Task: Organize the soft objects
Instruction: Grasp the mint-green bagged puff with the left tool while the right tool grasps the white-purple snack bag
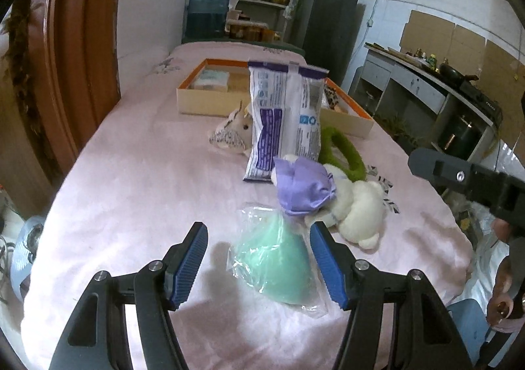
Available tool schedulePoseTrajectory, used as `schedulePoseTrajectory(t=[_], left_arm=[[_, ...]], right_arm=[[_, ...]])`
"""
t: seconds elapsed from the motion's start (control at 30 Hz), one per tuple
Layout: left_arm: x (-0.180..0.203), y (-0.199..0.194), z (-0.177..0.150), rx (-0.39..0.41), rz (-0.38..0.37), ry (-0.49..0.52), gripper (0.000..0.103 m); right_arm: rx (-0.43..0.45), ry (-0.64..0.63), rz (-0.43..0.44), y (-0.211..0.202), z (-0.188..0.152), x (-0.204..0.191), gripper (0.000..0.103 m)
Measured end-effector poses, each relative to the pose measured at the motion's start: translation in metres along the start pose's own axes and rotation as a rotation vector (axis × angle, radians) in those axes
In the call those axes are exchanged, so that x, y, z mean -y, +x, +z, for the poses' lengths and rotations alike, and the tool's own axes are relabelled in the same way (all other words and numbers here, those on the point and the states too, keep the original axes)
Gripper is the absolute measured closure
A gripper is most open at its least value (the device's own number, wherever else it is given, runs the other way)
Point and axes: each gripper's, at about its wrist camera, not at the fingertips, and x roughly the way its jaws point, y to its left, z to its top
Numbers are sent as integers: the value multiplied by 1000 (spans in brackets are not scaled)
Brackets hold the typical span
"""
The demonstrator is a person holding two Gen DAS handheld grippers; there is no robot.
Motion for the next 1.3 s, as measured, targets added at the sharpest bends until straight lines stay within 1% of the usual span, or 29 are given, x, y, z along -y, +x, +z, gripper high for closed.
schedulePoseTrajectory(t=[0.17, 0.2, 0.23, 0.27, 0.3, 0.33, 0.4, 0.53, 0.7, 0.97, 1.0, 1.03, 1.1, 1.17, 1.2, 1.3], left_arm=[[-4, 7, -6, -23, -26, -14, 39], [-5, 8, -7, -25, -30, -17, 39], [-6, 9, -7, -25, -35, -19, 39], [-6, 9, -6, -24, -42, -20, 42], [-8, 9, -6, -23, -51, -23, 50], [-9, 9, -6, -22, -67, -27, 54], [-10, 9, -5, -10, -72, -28, 57], [-11, 9, -4, 7, -78, -19, 59], [-14, 5, 3, 28, -75, -27, 59], [-23, 2, 10, 39, -74, -50, 59], [-23, 2, 11, 39, -74, -53, 59], [-23, 1, 10, 39, -74, -56, 59], [-25, 2, 10, 40, -75, -60, 59], [-26, 1, 9, 44, -76, -64, 59], [-26, 0, 9, 46, -77, -65, 59], [-26, -1, 10, 54, -80, -68, 59]], right_arm=[[-9, -21, 18, 10, 5, -5, 39], [-10, -31, 28, 13, 8, -7, 38], [-9, -47, 40, 18, 11, -9, 33], [-7, -59, 47, 22, 14, -10, 33], [-7, -76, 58, 28, 18, -11, 33], [-11, -103, 77, 36, 23, -13, 33], [-20, -149, 87, 50, 31, -14, 33], [-40, -232, 106, 79, 48, -16, 33], [-80, -284, 165, 108, 60, -19, 33], [-110, -351, 244, 136, 68, -32, 33], [-115, -359, 253, 139, 68, -34, 37], [-118, -363, 258, 140, 67, -36, 47], [-125, -365, 264, 143, 65, -39, 52], [-119, -356, 264, 142, 64, -40, 68], [-120, -353, 260, 141, 64, -40, 78], [-104, -328, 272, 130, 64, -39, 82]])
